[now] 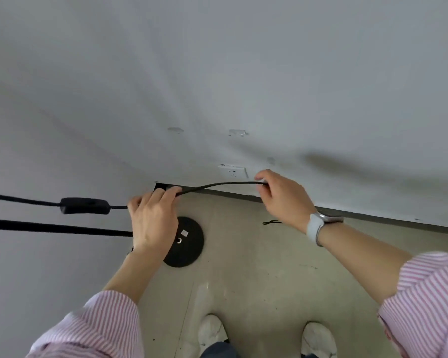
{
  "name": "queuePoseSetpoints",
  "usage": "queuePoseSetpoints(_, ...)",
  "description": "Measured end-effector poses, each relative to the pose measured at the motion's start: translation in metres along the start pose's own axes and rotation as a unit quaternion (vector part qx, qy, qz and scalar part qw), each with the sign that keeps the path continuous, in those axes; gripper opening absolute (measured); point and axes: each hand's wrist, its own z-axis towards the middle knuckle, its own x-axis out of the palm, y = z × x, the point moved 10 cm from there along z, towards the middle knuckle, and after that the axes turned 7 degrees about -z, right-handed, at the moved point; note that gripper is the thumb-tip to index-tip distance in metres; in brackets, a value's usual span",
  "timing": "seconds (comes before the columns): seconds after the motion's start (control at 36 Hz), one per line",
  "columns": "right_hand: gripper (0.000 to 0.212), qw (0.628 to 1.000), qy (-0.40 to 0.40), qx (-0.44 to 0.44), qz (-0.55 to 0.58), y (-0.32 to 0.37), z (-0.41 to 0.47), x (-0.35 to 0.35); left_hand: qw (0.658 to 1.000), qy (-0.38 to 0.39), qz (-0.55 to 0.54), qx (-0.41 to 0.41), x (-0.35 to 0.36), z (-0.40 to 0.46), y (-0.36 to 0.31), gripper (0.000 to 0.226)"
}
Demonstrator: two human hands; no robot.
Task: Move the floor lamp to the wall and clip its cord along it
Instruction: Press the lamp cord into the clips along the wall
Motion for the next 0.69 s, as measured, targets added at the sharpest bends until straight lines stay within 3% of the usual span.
queuePoseSetpoints(0.08, 0.031, 0.996, 0.01, -0.086, 0.023, 0.056, 0.016, 0.019, 0.998, -0.034, 0.006, 0.044, 0.003, 0.02, -0.002, 0.02)
queuePoseSetpoints(0.17, 0.026, 0.992, -0.045, -0.118, 0.021, 0.087, 0.037, 0.024, 0.992, -0.073, 0.053, 0.083, 0.005, 0.04, 0.003, 0.023)
queuePoseSetpoints(0.44, 0.02, 0.983, -0.127, -0.119, -0.055, 0.065, 0.102, 0.041, 0.952, -0.205, 0.206, 0.1, 0.023, 0.098, 0.065, 0.037)
queuePoseSetpoints(0.56, 0.019, 0.962, -0.24, -0.115, -0.059, 0.08, 0.114, 0.03, 0.935, -0.262, 0.182, 0.158, 0.037, 0.107, 0.06, 0.045)
queuePoseSetpoints(0.69, 0.016, 0.931, -0.324, -0.137, -0.093, 0.099, 0.121, 0.028, 0.918, -0.325, 0.096, 0.206, 0.044, 0.114, 0.065, 0.036)
